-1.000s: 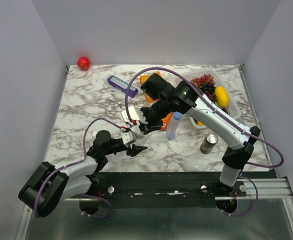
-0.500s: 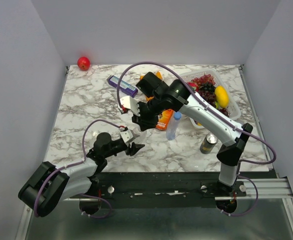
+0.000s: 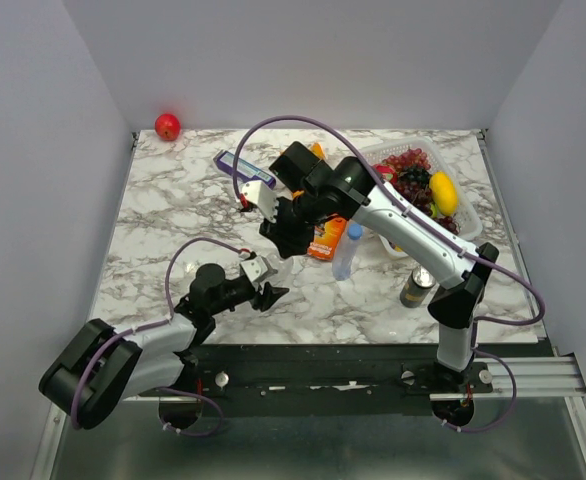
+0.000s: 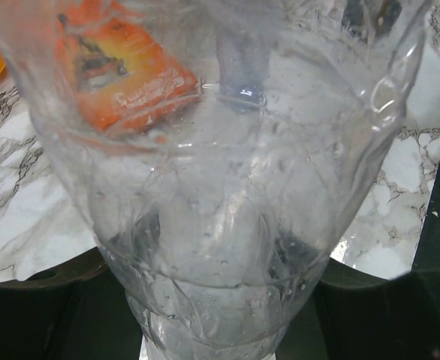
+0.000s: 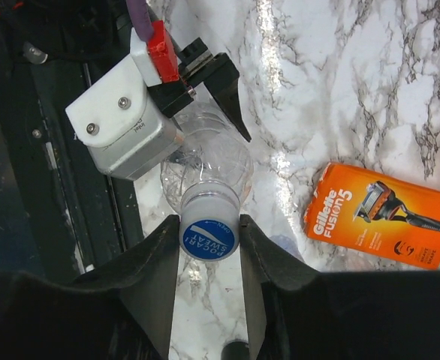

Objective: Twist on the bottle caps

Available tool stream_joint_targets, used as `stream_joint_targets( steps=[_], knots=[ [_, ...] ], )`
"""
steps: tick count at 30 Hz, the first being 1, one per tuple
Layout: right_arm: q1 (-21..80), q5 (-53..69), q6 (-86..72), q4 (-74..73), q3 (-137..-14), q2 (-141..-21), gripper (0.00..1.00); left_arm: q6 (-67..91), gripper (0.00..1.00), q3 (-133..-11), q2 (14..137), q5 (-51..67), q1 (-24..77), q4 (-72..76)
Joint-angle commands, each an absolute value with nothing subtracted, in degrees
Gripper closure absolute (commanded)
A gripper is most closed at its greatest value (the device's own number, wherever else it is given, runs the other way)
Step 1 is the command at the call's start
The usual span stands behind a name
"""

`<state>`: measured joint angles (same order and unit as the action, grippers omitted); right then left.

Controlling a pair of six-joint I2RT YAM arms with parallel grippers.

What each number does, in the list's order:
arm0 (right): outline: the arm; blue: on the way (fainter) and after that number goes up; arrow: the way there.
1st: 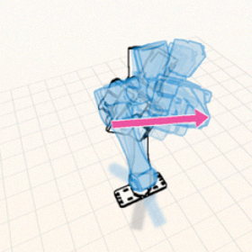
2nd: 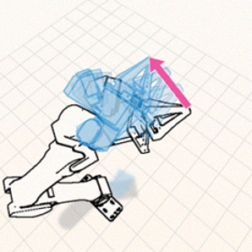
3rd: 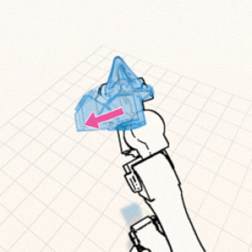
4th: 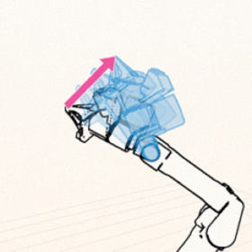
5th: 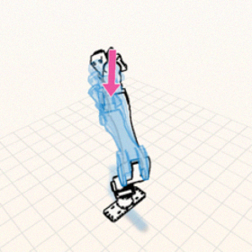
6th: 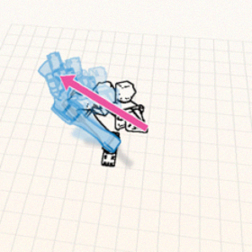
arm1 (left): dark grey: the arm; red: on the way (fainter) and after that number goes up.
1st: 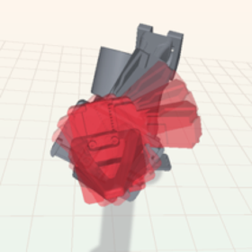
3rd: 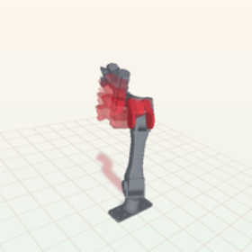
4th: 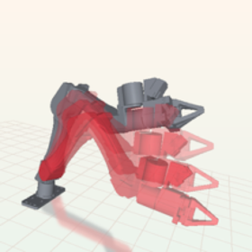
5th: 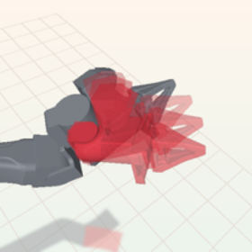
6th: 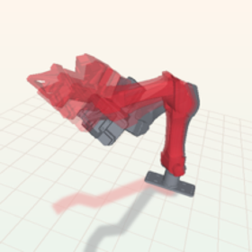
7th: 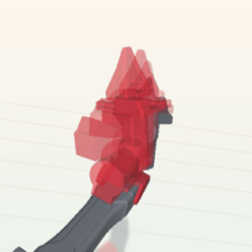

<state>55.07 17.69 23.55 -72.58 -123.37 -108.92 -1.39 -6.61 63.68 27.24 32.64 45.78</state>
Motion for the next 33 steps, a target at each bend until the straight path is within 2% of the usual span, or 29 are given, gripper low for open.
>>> stream_joint_targets(
  steps=[1, 10, 12, 14, 20, 26, 33],
  knots=[
    [55.28, 13.54, 23.47, -87.1, -124.71, -109.69, 0.53, 0.97, 1.0, -9.14, 64.95, 27.42, 31.64, 50.98],
    [55.2, 13.36, 23.99, -87.27, -128.32, -108.81, 0.3, 1.05, 1.0, -9.75, 65.92, 29.09, 31.2, 49.57],
    [55.2, 12.05, 25.3, -87.1, -125.88, -107.85, 0.12, 1.32, 1.0, -9.84, 65.74, 29.88, 31.03, 49.4],
    [54.76, 10.38, 27.06, -84.05, -123.15, -104.51, 0.01, 1.84, 1.0, -10.11, 65.39, 32.33, 30.67, 48.7],
    [54.49, 10.62, 34.27, -65.61, -111.02, -94.15, 0.0, 2.2, 1.0, -12.12, 63.38, 38.05, 30.32, 43.53],
    [54.58, 24.67, 42.53, -60.65, -108.02, -91.67, 0.0, 1.93, 1.0, -14.85, 61.79, 41.13, 30.32, 37.63],
    [55.19, 29.53, 43.94, -60.55, -109.16, -94.92, 0.0, 1.32, 1.0, -15.03, 61.79, 41.75, 30.32, 36.83]
  ],
)
